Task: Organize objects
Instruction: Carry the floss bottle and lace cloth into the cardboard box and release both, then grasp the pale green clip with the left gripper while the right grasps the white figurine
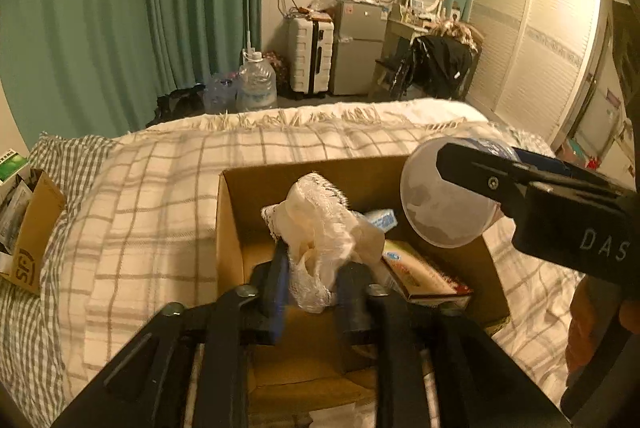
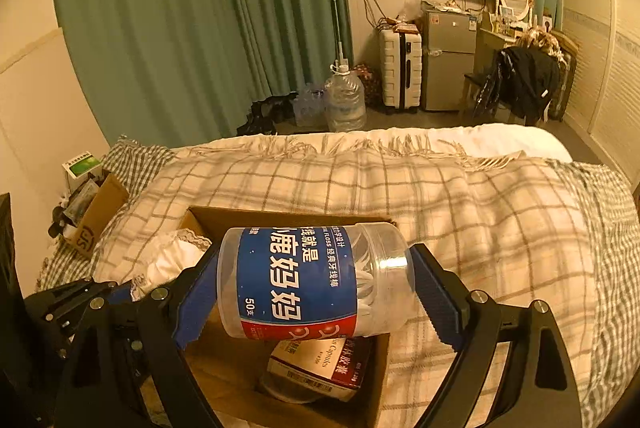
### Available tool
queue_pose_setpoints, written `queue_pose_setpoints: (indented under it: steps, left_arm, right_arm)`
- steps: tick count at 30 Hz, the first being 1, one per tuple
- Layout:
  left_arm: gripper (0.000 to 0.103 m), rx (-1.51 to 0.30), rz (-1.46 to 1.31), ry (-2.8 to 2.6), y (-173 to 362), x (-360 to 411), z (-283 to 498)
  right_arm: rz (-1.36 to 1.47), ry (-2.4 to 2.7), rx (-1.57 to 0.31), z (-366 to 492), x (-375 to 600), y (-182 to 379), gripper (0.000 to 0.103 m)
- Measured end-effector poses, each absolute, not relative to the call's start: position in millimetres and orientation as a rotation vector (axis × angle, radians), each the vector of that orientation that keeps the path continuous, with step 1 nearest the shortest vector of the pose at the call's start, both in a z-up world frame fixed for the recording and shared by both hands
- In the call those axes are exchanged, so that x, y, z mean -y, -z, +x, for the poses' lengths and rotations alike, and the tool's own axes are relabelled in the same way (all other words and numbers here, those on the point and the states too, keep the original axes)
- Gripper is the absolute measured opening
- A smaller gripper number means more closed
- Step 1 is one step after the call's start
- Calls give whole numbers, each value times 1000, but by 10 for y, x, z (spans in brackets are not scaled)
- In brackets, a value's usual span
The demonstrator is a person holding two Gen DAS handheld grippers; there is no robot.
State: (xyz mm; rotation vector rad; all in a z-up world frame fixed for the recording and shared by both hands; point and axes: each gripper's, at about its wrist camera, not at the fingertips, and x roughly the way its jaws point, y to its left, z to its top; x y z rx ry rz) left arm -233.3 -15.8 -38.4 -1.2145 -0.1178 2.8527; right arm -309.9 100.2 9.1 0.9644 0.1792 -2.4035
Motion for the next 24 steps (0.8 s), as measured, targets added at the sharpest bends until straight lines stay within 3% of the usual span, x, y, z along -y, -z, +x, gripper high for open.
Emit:
queue_pose_setpoints:
  steps: [1, 2, 6, 10, 16, 24]
  left_arm:
    - [58, 101, -1233, -2853, 376, 154, -2327]
    - [66, 94, -1238, -2861, 363, 161, -2307]
    - [78, 44, -1234, -2898, 253, 206, -2188]
    - [84, 25, -1205, -2943, 98, 281, -1928]
    - [85, 97, -1189, -2995, 32, 424, -1471]
    - [85, 133, -1310, -3001, 497, 477, -1023]
  right_arm:
    - [980, 2391, -180, -3097, -1000, -86, 90]
    - [983, 2386, -179, -3081, -1009, -100, 90]
    - [912, 2445, -170, -2935, -1166, -331, 95]
    - [855, 2488, -166, -2711, -1322, -620, 98]
    - [796, 2538, -222, -2234, -1513, -848, 98]
    - [881, 2492, -279, -1789, -1521, -393, 98]
